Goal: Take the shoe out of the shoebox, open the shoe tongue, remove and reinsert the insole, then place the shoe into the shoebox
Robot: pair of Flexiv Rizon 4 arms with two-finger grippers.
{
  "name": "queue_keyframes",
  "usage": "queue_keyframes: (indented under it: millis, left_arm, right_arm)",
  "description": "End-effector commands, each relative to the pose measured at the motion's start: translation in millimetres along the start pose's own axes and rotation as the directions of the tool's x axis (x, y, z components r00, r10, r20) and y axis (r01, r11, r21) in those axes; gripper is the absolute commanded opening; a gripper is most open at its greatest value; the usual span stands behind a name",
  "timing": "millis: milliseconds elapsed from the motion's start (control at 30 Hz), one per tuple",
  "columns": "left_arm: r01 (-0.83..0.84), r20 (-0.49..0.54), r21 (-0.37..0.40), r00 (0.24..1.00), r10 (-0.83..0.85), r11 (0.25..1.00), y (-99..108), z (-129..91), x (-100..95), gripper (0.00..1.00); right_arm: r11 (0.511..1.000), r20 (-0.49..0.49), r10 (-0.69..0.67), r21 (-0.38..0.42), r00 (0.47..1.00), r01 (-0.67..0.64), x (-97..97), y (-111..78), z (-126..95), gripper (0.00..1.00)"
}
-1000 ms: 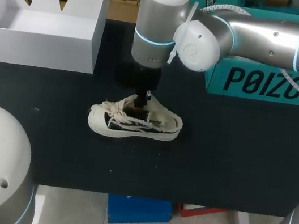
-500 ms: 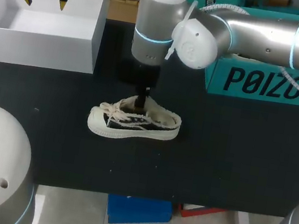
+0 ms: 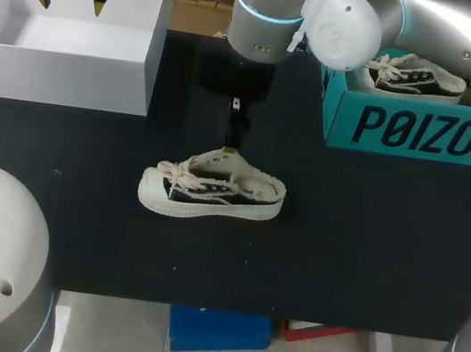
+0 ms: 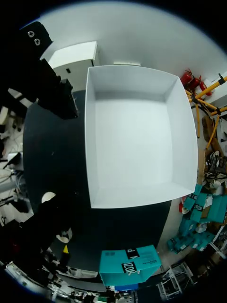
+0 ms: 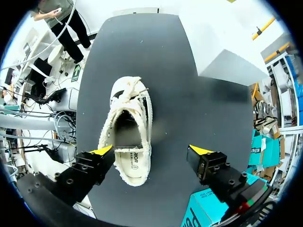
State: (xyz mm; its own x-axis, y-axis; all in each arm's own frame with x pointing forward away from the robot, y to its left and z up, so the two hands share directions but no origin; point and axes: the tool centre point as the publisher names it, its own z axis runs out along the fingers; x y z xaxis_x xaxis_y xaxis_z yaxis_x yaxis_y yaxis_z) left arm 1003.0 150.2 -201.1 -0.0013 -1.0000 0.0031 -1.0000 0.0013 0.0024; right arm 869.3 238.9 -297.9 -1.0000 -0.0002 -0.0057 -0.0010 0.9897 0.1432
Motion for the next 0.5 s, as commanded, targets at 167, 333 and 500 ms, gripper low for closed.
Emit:
queue_keyframes:
  millis: [167, 333, 500]
  left_arm:
    - [0.001, 0.002, -0.001, 1.0, -0.001, 1.0, 0.8, -0.7, 0.4, 1.0]
    - [0.001, 0.002, -0.001, 1.0, -0.001, 1.0, 0.8, -0.7, 0.4, 1.0]
    - [0.001, 0.002, -0.001, 1.0, -0.001, 1.0, 0.8, -0.7, 0.4, 1.0]
  right_arm:
    - [0.962, 0.104, -0.036, -0.266, 0.994, 0.063, 21.6, -11.3, -30.4, 1.0]
    - [0.945, 0.111, -0.057, -0.314, 0.992, 0.089, 25.2, -18.8, -35.1, 1.0]
    - [0.945, 0.111, -0.057, -0.314, 0.992, 0.089, 25.2, -18.8, -35.1, 1.0]
